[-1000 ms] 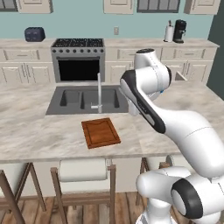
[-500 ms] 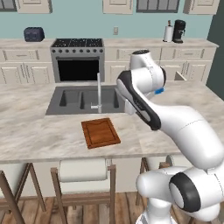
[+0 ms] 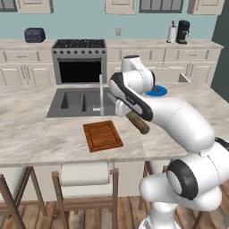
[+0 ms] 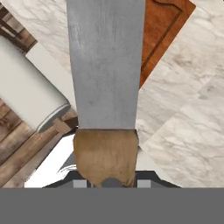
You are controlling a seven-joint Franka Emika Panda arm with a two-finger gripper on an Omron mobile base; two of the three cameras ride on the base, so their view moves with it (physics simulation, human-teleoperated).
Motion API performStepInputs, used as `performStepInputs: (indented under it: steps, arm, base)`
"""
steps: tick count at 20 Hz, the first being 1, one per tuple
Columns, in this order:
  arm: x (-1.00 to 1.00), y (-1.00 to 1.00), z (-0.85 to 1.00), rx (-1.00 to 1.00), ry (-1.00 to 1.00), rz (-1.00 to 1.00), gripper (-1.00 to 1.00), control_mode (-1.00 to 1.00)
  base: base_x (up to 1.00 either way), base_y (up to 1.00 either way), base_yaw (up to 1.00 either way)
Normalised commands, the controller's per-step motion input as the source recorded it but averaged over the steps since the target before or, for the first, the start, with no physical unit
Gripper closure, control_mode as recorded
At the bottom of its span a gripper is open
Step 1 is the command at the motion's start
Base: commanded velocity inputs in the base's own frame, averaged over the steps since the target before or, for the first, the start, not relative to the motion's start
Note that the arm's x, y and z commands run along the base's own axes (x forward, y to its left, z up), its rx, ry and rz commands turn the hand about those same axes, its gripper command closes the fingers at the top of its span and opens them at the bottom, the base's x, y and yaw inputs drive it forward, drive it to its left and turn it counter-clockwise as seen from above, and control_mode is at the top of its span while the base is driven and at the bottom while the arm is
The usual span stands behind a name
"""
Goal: Pick up the knife from the drawer and place it on the cutting board. Then place the meat from the plate to the cutting board.
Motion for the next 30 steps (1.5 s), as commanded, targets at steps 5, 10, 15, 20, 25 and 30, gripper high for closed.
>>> performStepInputs:
  steps: [5,10,15,20,25,30]
  arm:
    - [0.16,0.44,-0.57,0.0,0.05,0.0,1.0,-1.0]
    - [0.38,0.39,-0.61,0.0,0.01,0.0,1.0,-1.0]
    - [0.57,0.36,-0.2,0.0,0.01,0.0,1.0,-1.0]
    - [0.68,0.3,-0.12,0.0,0.12,0.0,1.0,-1.0]
    - [0.59,0.06,-0.19,0.0,0.2,0.0,1.0,-1.0]
    - [0.51,0.0,-0.25,0.0,0.15,0.0,1.0,-1.0]
  base:
    - [0.0,0.0,0.0]
    - [0.0,0.0,0.0]
    - [0.0,0.0,0.0]
    - [0.0,0.0,0.0]
    - [0.0,0.0,0.0]
    - [0.0,0.0,0.0]
